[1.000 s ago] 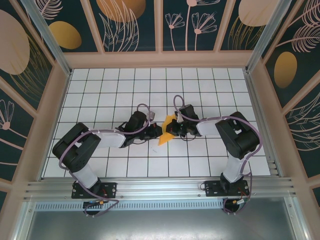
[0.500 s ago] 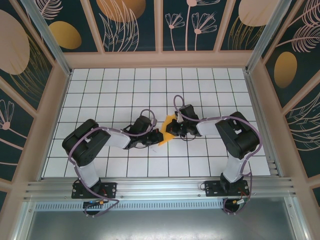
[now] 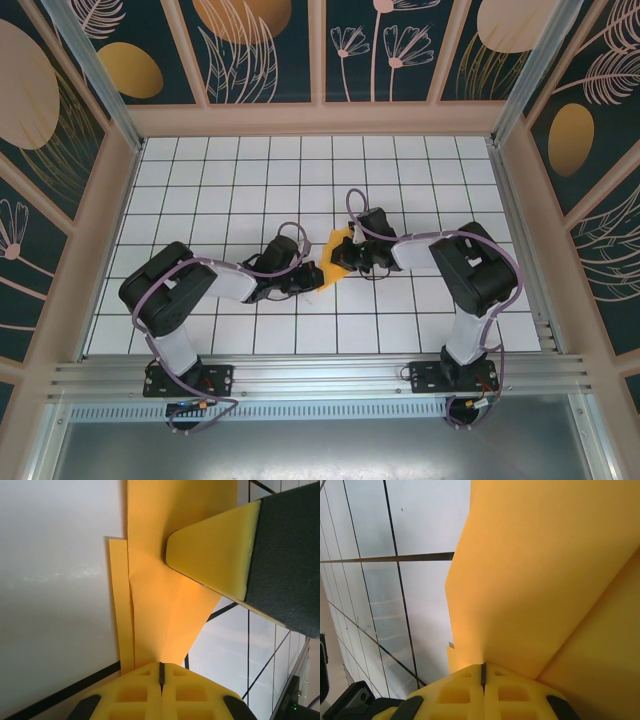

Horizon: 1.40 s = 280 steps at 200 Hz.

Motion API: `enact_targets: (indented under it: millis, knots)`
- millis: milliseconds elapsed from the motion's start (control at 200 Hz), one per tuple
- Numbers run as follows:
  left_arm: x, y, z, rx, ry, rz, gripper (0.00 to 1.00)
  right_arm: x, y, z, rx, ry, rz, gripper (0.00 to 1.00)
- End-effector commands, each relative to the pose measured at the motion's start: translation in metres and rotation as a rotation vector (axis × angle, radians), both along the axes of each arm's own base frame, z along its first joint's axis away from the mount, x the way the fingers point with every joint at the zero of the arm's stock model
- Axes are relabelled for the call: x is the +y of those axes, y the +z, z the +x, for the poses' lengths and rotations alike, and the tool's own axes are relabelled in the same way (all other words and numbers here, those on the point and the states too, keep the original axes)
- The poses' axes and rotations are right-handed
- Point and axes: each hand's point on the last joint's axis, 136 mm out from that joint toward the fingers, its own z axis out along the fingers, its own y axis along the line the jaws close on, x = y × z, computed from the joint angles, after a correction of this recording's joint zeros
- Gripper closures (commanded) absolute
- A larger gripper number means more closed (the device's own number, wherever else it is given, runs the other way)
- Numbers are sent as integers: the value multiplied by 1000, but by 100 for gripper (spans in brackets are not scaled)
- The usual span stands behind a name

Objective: Fold a paper plane with a square sheet of paper (pick it up from the middle)

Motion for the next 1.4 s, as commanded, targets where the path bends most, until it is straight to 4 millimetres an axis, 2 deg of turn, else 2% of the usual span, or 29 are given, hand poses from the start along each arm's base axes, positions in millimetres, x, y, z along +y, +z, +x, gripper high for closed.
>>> enact_targets:
  millis: [0,240,425,600,635,736,1081,1206,1396]
  knots:
    - [21,-28,-28,96,-51,135,98,-10,-19,1,23,-22,-74,96]
    - [41,-43,-40,119,-87,262,97,-8,-19,3,26,-19,-77,95]
    - [52,-46,-43,112,-101,330,97,-9,-21,3,28,-18,-85,96]
    - [47,-40,-41,100,-112,314,96,-9,-22,3,29,-20,-88,96]
    - [44,-29,-37,77,-112,292,96,-9,-22,3,30,-21,-88,95]
    - [39,-24,-38,76,-124,271,96,-9,-22,4,30,-20,-89,96]
    - [54,-32,-44,100,-119,349,96,-6,-19,6,25,-11,-87,95]
    - [58,-23,-41,79,-113,367,96,-5,-19,7,25,-9,-89,95]
    - [52,-4,-33,36,-115,346,95,-2,-17,7,22,-3,-85,95]
